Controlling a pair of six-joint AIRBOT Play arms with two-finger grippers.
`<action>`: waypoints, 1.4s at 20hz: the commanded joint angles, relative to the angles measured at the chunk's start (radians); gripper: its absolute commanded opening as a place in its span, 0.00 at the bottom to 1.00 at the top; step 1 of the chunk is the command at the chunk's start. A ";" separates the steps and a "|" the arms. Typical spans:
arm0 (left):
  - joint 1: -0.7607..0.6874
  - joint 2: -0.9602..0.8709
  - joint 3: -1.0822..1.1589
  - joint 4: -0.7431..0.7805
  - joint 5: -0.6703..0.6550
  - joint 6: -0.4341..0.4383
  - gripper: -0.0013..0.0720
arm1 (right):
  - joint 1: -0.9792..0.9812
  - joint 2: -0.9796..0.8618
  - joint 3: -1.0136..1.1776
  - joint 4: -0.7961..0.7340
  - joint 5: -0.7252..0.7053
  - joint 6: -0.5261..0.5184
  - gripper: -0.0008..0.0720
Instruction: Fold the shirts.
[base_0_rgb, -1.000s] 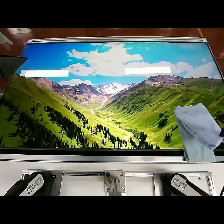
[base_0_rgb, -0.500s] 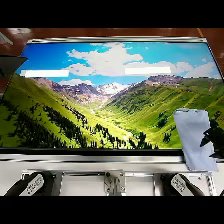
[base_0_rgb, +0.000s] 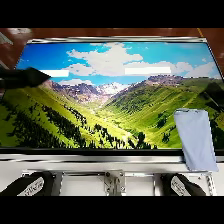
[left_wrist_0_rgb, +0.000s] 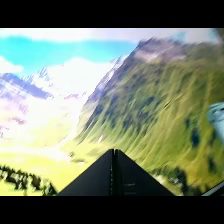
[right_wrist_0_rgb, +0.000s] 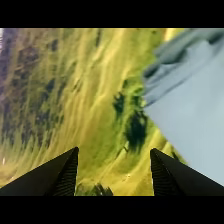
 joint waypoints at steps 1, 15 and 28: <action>-0.264 -0.124 0.010 0.612 -0.081 -0.293 0.16 | 0.293 -0.032 0.044 -0.180 -0.022 0.032 0.92; -0.391 -0.300 0.029 0.734 -0.224 -0.382 0.98 | 0.452 -0.200 0.043 -0.262 0.137 0.109 0.94; -0.391 -0.300 0.029 0.734 -0.224 -0.382 0.98 | 0.452 -0.200 0.043 -0.262 0.137 0.109 0.94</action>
